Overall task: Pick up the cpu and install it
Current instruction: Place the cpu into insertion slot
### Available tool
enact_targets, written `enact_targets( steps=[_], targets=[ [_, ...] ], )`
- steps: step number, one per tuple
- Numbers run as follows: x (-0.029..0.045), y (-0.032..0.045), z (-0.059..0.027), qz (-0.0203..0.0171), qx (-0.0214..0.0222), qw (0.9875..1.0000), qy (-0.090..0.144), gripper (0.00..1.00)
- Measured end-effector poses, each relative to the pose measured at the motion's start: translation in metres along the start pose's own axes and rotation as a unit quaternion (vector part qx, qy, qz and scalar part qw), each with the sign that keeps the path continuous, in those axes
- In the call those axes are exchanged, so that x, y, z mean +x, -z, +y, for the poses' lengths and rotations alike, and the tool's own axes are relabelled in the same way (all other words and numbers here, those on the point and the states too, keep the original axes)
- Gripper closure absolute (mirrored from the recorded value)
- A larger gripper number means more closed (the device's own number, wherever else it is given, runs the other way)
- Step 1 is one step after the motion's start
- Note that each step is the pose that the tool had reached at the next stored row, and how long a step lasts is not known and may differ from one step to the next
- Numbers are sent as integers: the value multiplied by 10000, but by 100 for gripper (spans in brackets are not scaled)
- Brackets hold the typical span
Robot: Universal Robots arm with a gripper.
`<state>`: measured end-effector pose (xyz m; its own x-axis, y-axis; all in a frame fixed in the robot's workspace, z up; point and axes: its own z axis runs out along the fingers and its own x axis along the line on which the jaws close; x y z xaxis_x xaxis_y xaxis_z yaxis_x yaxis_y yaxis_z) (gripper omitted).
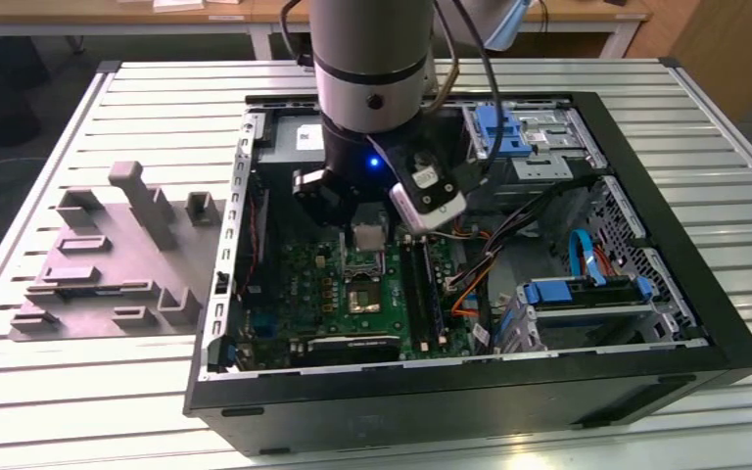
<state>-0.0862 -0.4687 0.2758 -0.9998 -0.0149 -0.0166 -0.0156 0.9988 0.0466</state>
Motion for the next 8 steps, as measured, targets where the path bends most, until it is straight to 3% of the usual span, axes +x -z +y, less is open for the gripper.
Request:
enact_targets(
  steps=[8],
  targets=[
    [0, -19, -3, 0, 0, 10000, 1, 53]
  ],
)
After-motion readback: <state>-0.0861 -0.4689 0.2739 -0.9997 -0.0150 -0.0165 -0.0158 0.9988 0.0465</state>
